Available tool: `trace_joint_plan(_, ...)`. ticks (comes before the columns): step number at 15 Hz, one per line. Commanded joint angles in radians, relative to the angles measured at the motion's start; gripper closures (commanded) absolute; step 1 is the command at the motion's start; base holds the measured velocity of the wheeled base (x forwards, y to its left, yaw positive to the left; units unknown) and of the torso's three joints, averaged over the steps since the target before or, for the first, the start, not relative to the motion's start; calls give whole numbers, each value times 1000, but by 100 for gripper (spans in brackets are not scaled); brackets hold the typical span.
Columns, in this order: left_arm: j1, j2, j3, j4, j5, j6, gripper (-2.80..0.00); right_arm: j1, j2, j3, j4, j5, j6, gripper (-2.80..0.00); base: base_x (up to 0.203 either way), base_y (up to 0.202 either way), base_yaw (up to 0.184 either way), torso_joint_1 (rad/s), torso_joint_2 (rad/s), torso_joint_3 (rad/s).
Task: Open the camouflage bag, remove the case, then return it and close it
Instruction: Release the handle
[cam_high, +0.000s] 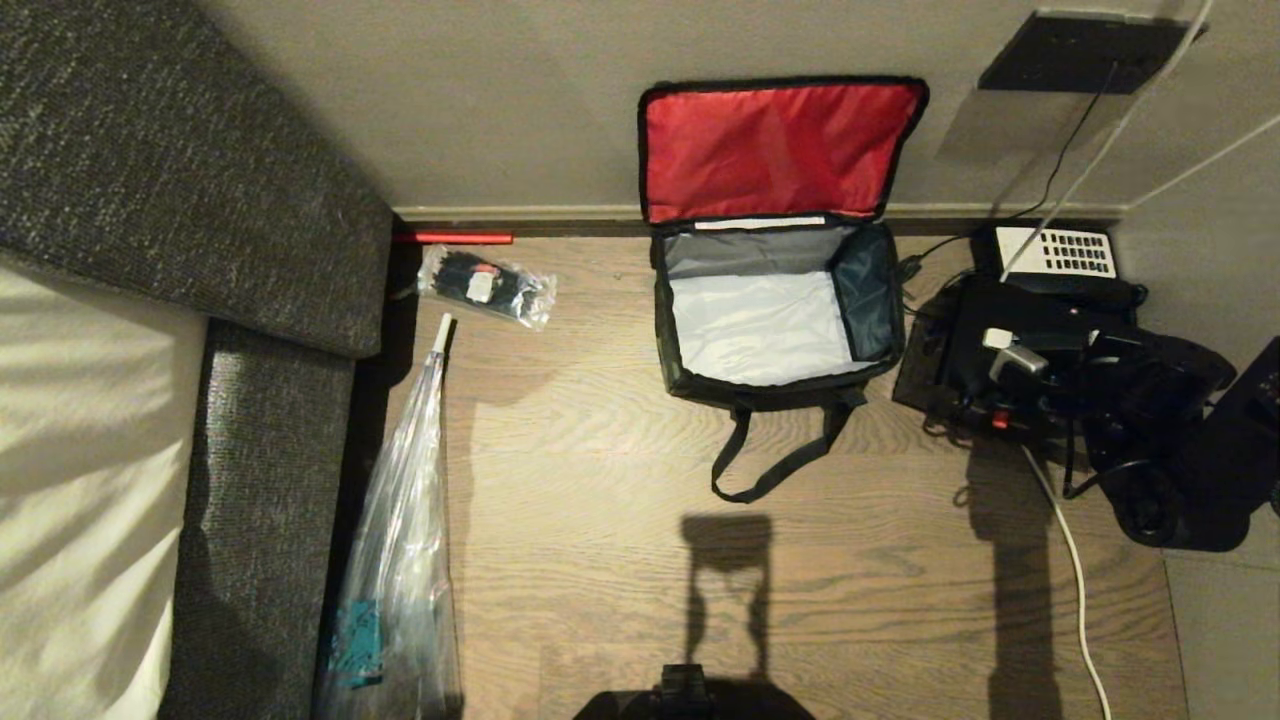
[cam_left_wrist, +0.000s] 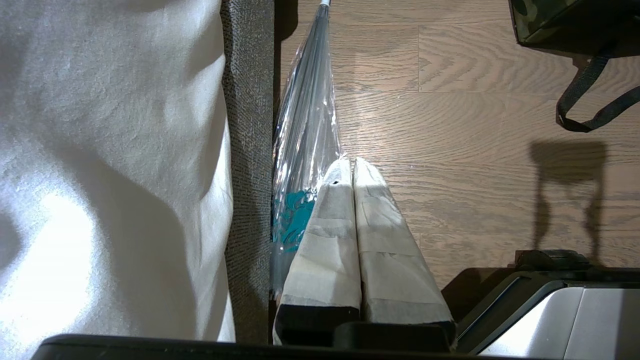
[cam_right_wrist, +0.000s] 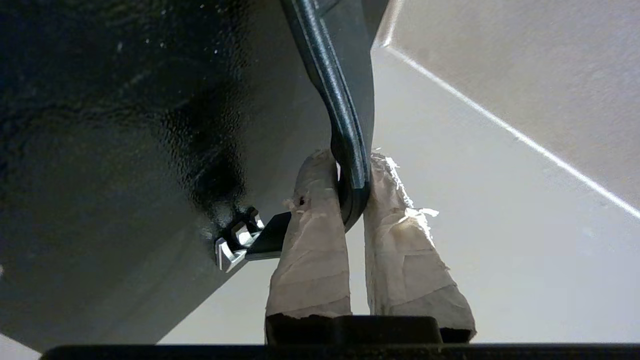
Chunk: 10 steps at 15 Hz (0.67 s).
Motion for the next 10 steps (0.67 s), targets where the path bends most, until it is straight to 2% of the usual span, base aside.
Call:
trace_joint_plan(1, 0, 1, 2, 0, 0, 1, 0, 1, 1, 6, -3, 1, -12, 0, 0, 0, 0, 0, 0, 0)
trace_joint_plan(2, 0, 1, 2, 0, 0, 1, 0, 1, 1, 9, -8, 7, -13, -280, 0, 0, 0, 0, 0, 0)
trace_joint_plan(8, 0, 1, 2, 0, 0, 1, 0, 2, -1, 29, 6, 4, -9, -280, 0, 0, 0, 0, 0, 0)
trace_joint_plan(10, 0, 1, 2, 0, 0, 1, 0, 2, -17, 79, 12, 11, -12, -280, 0, 0, 0, 0, 0, 0)
